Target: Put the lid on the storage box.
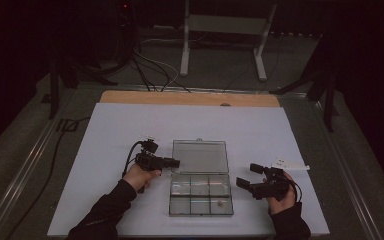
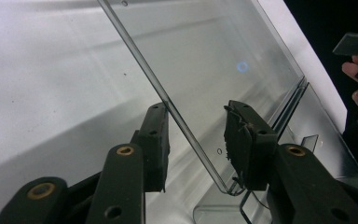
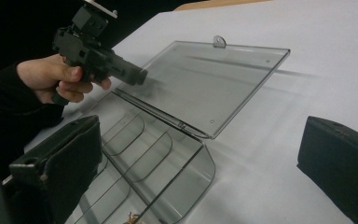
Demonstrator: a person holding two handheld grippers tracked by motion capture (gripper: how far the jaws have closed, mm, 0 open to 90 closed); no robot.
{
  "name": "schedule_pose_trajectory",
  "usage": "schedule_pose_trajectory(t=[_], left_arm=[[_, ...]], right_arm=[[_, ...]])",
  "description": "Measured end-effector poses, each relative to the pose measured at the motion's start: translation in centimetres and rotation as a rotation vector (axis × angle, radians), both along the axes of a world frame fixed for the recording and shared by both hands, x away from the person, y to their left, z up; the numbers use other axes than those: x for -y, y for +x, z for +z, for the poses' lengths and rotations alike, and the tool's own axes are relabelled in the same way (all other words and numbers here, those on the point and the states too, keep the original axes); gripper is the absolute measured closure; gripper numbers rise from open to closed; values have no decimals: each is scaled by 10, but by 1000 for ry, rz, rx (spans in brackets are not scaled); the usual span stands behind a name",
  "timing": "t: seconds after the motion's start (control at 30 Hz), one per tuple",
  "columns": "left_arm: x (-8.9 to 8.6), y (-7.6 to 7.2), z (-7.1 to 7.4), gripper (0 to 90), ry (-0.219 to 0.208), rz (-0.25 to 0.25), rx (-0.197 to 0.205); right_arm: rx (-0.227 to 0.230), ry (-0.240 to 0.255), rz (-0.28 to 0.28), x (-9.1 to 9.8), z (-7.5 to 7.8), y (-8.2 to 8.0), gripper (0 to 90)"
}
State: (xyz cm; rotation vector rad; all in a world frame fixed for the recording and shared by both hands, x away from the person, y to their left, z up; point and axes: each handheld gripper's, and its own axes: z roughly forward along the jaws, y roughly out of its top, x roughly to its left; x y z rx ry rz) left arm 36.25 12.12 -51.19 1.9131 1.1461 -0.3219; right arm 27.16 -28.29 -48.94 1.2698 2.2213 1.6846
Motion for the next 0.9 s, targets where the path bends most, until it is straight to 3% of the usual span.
schedule_pose_trajectory(t=[0.9], left_arm=[[-6,-3,5,736,-30,-35,67]], right_arm=[[-1,0,1,0,0,0,0]])
